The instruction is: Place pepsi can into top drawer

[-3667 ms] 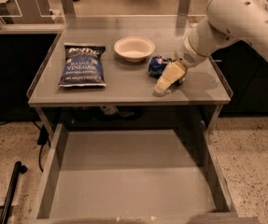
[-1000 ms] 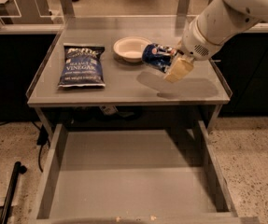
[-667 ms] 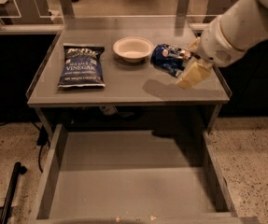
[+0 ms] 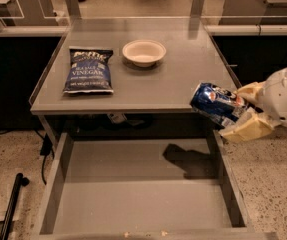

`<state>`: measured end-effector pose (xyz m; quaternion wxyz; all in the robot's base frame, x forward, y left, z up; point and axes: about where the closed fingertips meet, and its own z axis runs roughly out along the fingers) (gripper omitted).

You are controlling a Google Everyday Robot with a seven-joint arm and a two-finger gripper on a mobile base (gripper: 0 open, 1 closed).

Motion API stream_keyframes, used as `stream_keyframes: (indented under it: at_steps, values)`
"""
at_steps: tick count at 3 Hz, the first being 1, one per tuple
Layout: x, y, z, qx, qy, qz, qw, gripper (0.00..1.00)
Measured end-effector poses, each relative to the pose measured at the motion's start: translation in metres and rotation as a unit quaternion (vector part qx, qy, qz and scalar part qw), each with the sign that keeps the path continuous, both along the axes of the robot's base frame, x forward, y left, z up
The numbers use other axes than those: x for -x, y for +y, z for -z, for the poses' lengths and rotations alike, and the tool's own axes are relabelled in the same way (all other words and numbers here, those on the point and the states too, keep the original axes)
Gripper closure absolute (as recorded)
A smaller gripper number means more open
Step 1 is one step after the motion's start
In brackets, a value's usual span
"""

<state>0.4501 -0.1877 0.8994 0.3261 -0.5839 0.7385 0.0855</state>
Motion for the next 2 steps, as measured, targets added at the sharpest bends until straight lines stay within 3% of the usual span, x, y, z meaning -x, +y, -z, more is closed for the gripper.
stream_keyframes:
  at_steps: [2]
  values:
    - [0.004,0.008,0.011,0.007,0.006,-0.008,0.9999,1.0]
